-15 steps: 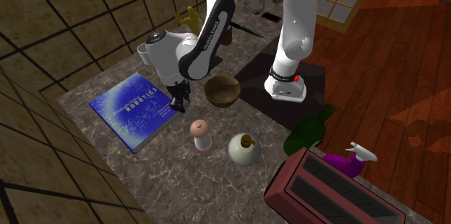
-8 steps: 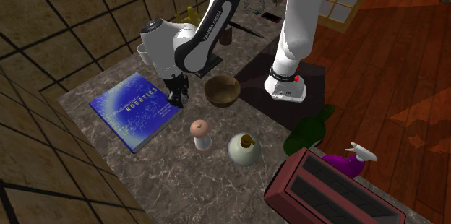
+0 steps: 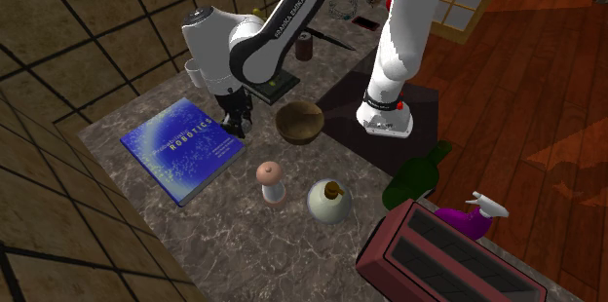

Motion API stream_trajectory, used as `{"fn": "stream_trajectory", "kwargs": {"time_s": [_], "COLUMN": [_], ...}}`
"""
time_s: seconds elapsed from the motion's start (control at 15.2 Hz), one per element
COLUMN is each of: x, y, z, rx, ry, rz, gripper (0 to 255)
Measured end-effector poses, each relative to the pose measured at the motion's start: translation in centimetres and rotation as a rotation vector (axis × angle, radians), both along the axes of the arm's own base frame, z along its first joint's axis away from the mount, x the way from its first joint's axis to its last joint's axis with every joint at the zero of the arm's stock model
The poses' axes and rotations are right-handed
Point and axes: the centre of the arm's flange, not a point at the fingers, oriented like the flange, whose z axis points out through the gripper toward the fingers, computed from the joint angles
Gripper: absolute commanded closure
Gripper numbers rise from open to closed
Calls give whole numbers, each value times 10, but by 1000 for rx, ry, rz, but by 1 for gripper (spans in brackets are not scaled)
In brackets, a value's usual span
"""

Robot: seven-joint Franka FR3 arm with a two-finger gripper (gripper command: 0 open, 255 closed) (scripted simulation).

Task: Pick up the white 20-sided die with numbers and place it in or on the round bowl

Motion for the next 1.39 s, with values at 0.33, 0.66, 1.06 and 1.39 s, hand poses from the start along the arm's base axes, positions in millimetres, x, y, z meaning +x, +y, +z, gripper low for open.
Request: {"fn": "stream_trajectory", "kwargs": {"time_s": [0.33,0.66,1.06,1.39], "x": [-5,-48,-101,-128], "y": [-5,-47,-103,-132], "z": [21,22,20,8], "rx": [0,-2,-2,0], "ry": [0,1,1,1], "rz": [0,0,0,0], "gripper": [255,255,255,255]}}
